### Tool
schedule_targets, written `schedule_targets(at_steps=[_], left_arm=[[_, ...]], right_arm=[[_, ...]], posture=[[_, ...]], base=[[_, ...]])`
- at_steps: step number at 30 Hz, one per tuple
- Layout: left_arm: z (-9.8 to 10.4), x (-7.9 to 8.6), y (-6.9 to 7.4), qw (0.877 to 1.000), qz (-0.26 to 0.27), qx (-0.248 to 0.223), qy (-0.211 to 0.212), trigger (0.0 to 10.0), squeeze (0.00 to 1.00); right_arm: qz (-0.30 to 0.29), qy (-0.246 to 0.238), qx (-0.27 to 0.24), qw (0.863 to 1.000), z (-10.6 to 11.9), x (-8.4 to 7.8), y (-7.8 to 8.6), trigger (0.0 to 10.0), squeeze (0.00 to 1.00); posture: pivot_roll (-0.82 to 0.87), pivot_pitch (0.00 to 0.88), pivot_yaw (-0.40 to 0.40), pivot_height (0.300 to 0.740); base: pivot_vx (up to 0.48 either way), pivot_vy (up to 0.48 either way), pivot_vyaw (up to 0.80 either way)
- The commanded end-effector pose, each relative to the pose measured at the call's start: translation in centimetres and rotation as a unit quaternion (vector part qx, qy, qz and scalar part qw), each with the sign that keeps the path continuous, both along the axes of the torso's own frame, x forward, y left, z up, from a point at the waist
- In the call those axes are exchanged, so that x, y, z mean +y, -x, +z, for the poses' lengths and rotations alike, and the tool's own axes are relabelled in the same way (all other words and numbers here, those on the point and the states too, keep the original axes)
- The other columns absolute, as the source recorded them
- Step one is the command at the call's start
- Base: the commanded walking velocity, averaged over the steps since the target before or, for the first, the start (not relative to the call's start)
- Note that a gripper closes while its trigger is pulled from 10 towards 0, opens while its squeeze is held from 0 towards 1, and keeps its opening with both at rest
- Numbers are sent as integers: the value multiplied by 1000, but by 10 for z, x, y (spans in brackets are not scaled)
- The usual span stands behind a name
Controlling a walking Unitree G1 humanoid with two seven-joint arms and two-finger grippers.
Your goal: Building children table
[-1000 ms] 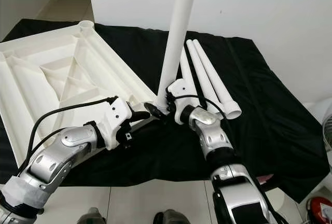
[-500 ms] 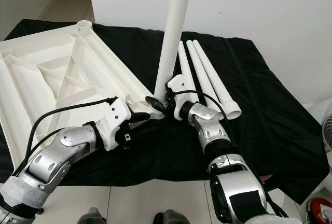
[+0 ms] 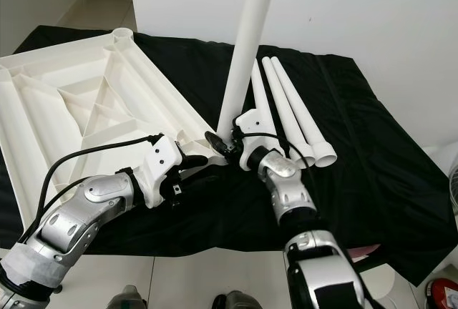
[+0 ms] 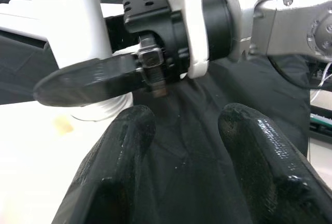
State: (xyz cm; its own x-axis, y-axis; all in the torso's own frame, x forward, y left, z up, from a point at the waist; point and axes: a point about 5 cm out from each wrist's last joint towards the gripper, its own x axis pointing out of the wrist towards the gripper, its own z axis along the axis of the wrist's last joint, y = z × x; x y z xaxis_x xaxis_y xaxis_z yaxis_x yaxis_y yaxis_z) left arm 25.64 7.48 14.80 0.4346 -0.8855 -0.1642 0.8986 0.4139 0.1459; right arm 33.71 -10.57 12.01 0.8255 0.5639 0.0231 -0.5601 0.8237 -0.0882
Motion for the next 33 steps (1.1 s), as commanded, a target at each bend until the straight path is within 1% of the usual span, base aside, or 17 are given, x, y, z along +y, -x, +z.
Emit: schedule_targets(at_steps=[1,3,4,6,7,9,11,15,16,18,19,25,26,27,28,32,33], left_arm=[[-2,-4,5,999,-45,12,-3,10000,0],[-2,-5,5,999,-46,12,-3,10000,0],[-2,-5,5,999,-46,12,-3,10000,0],[-2,-5,5,999,-47,12,-3,10000,0],[-2,-5,5,999,-47,12,-3,10000,0],[-2,-4,5,999,-47,11,-3,10000,0],[-2,-4,4,999,-47,11,-3,10000,0],[-2,-4,5,999,-50,10,-6,10000,0],[-2,-4,4,999,-51,9,-6,10000,0],[-2,-4,4,999,-51,8,-7,10000,0],[-2,-3,3,999,-48,7,-8,10000,0],[-2,-1,3,999,-45,6,-9,10000,0],[-2,0,3,999,-44,6,-9,10000,0],[-2,0,3,999,-44,6,-9,10000,0],[-3,0,3,999,-44,6,-10,10000,0],[-3,-1,4,999,-46,6,-10,10000,0],[-3,-1,4,999,-46,6,-10,10000,0]], right_arm=[[-100,-10,32,994,-12,-7,5,10000,0],[-159,-19,28,987,-11,-5,9,10000,0],[-159,-19,28,987,-11,-5,9,10000,0],[-195,-27,32,980,-13,1,17,10000,0],[-189,-29,30,981,-13,11,23,10000,0],[-173,-26,17,984,-10,21,28,10000,0],[-167,-22,10,986,-8,23,29,10000,0],[-200,-27,25,979,-9,11,28,10000,0],[-207,-25,25,978,-8,10,29,10000,294],[-211,-25,25,977,-8,9,30,10000,294],[-206,-33,22,978,-5,10,34,10000,1000],[-188,-44,5,981,1,4,33,10000,1000],[-180,-44,1,983,2,1,31,10000,945],[-180,-44,1,983,2,1,31,10000,945],[-167,-46,7,985,2,-3,29,10000,0],[-102,-30,-1,994,9,-16,18,10000,0],[-102,-30,-1,994,9,-16,18,10000,0]], posture=[[118,0,-98,740],[118,0,-98,740],[118,0,-98,740],[117,0,-103,740],[117,0,-102,740],[115,0,-99,740],[115,0,-99,740],[110,0,-96,740],[112,0,-98,740],[112,0,-98,740],[115,0,-101,740],[116,0,-101,740],[116,0,-101,740],[116,0,-101,740],[117,0,-102,740],[117,0,-102,740],[117,0,-102,740]], base=[[0,0,0],[0,0,0],[0,0,0],[0,0,0],[0,0,0],[0,0,0],[0,0,0],[0,0,0],[0,0,0],[0,0,0],[0,0,0],[0,0,0],[0,0,0],[0,0,0],[0,0,0],[0,0,0],[0,0,0]])
